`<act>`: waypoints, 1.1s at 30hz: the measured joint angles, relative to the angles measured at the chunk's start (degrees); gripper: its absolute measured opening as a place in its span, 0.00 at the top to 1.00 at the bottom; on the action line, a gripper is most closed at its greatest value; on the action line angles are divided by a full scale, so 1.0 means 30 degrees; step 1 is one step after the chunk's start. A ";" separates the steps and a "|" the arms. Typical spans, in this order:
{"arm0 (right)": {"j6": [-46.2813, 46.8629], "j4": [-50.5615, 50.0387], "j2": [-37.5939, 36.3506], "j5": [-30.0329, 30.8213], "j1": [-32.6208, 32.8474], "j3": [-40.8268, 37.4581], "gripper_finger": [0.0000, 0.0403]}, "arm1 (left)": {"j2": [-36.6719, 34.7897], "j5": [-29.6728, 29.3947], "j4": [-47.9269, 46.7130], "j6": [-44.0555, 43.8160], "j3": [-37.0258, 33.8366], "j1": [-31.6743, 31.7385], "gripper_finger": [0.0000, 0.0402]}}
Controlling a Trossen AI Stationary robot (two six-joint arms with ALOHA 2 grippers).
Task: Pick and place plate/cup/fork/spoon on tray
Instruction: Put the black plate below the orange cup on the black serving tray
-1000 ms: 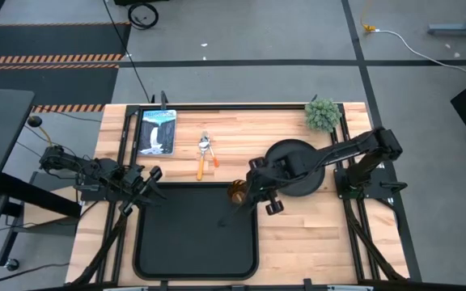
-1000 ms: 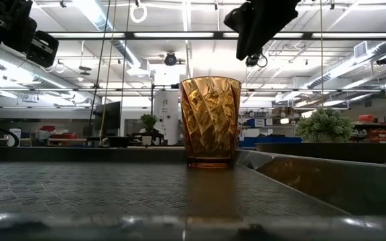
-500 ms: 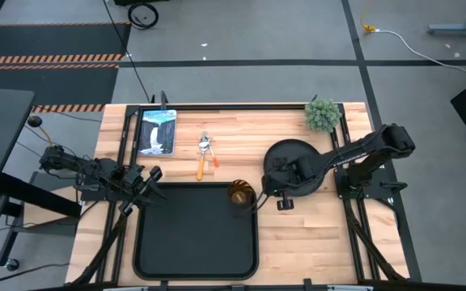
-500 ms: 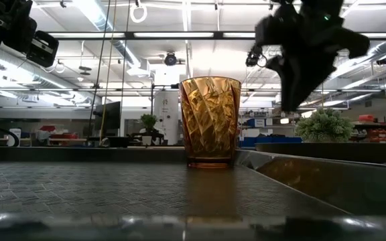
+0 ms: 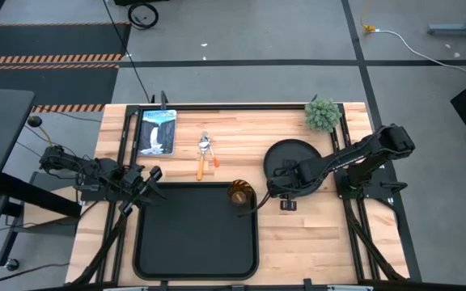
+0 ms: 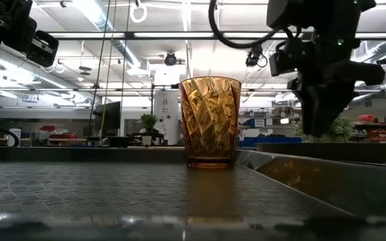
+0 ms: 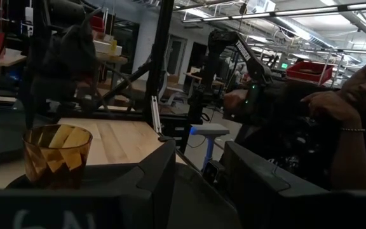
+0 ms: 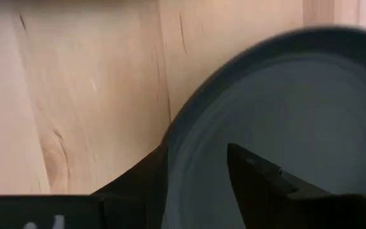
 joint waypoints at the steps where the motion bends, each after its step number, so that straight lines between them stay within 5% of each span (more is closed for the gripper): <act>1: 0.0038 0.0031 0.0000 -0.0209 0.0000 -0.0123 0.58 | 0.0000 0.0000 0.0000 0.0000 -0.0002 0.0005 0.65; 21: 0.0575 0.0689 -0.0117 -0.1111 0.0000 -0.1333 0.58 | 0.0000 0.0000 0.0001 0.0000 -0.0002 0.0000 0.65; 33: 0.0524 -0.1442 -0.0102 -0.0059 0.0023 0.0441 0.58 | 0.0000 0.0000 0.0015 0.0000 0.0001 0.0007 0.65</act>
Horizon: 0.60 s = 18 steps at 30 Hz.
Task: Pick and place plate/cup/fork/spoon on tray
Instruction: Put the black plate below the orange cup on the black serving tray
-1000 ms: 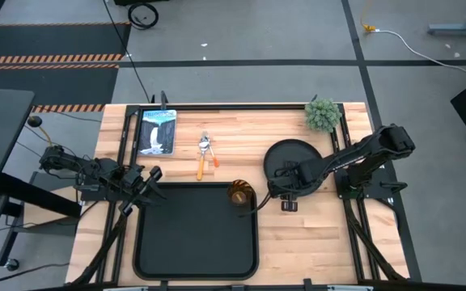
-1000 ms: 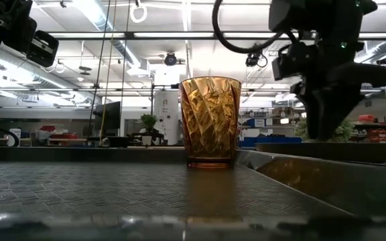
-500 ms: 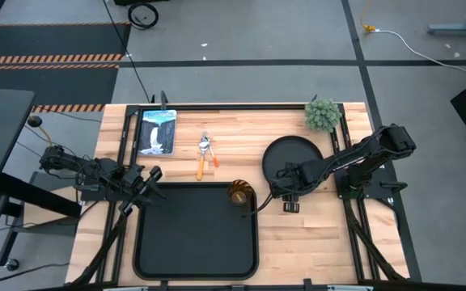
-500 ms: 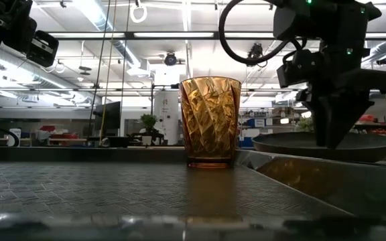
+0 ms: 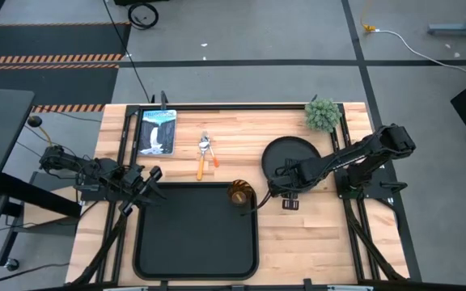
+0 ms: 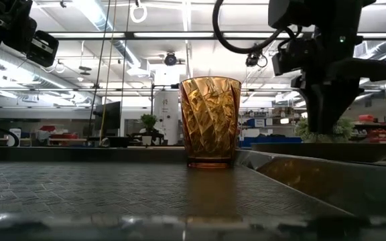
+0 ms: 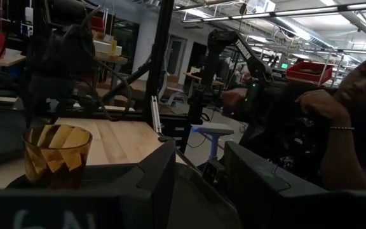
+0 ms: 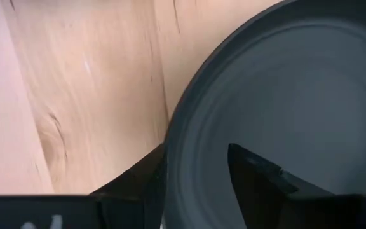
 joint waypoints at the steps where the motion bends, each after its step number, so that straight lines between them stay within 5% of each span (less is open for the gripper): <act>1: 0.0134 0.0006 0.0000 0.0000 0.0079 0.0000 0.58 | 0.0000 0.0000 -0.0007 0.0000 -0.0004 -0.0007 0.65; 18: 0.1158 0.3534 0.0000 0.1229 0.1012 -0.3044 0.59 | 0.0000 0.0000 -0.0002 0.0000 -0.0002 -0.0002 0.65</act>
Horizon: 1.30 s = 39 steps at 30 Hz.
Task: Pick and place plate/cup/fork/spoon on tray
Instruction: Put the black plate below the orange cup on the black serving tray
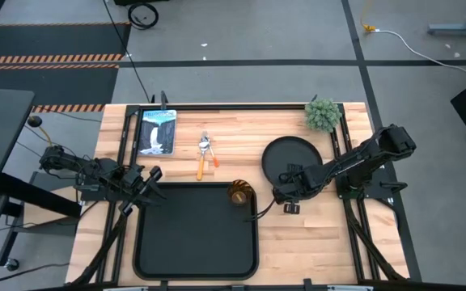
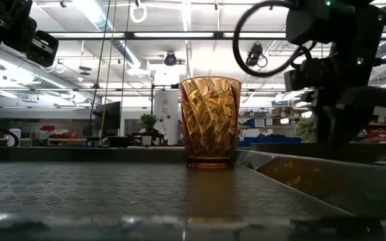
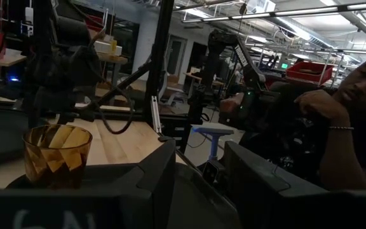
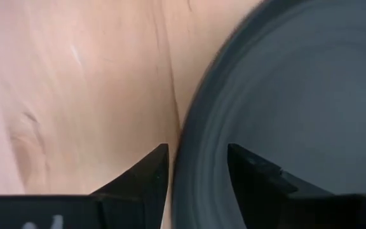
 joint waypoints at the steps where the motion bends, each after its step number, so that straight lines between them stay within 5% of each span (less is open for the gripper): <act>1: 0.0021 0.0007 0.0000 0.0064 0.0000 -0.0069 0.59 | 0.0000 0.0000 -0.0002 0.0000 -0.0002 -0.0002 0.65; 17: -0.0182 -0.0163 0.0000 -0.0945 0.0000 0.0030 0.97 | 0.0000 0.0000 -0.0005 0.0000 -0.0002 -0.0005 0.65; 23: -0.0357 -0.2348 0.0015 -0.1002 0.0380 0.2200 0.96 | 0.0000 0.0000 -0.0005 0.0000 0.0005 0.0002 0.65; 32: -0.1870 -0.6656 0.0022 0.1938 0.0765 0.7058 0.97 | 0.0000 0.0000 -0.0005 0.0000 -0.0002 -0.0001 0.65; 39: -0.4224 -0.6696 0.0015 0.2712 0.0772 0.9723 0.97 | -0.0004 0.0000 -0.0005 0.0000 0.0002 -0.0004 0.65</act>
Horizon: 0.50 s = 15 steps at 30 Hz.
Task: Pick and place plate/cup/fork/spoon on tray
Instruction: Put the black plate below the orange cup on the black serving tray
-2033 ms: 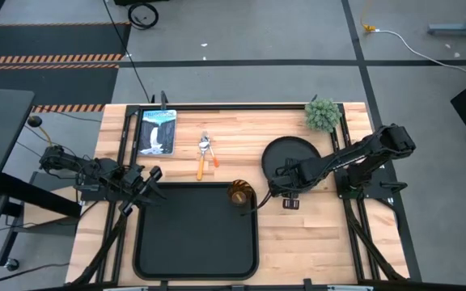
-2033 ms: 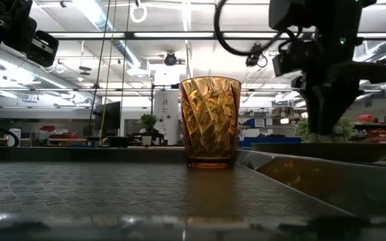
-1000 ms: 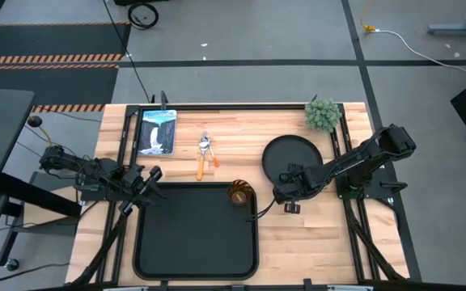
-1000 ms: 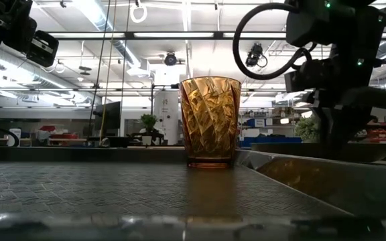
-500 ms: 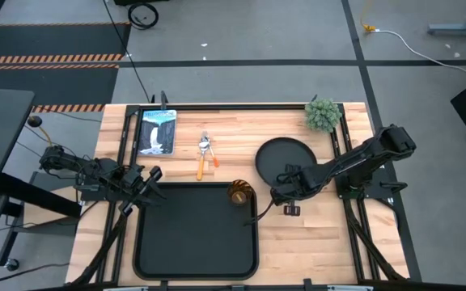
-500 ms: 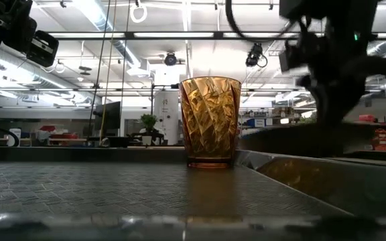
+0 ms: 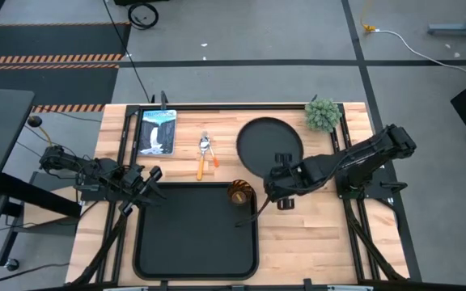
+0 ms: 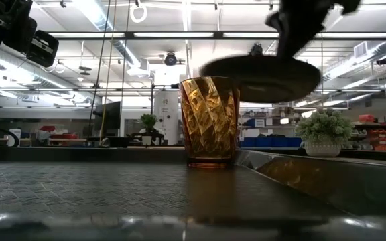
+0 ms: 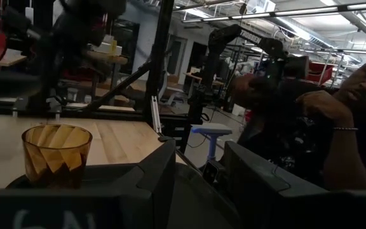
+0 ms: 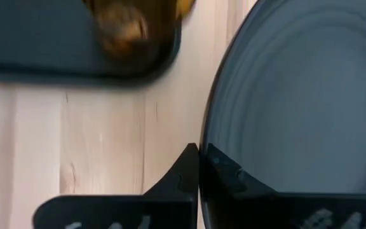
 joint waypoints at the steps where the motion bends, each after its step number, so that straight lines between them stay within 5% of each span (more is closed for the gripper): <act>1: -0.0496 0.0415 0.0000 0.0039 0.0018 0.0200 0.97 | 0.0000 0.0000 0.0000 0.0000 0.0000 0.0006 0.65; 15: -0.9804 0.6942 0.1444 -0.0552 0.1210 0.1108 0.97 | -0.0003 -0.0001 -0.0101 0.0000 -0.0003 0.0006 0.65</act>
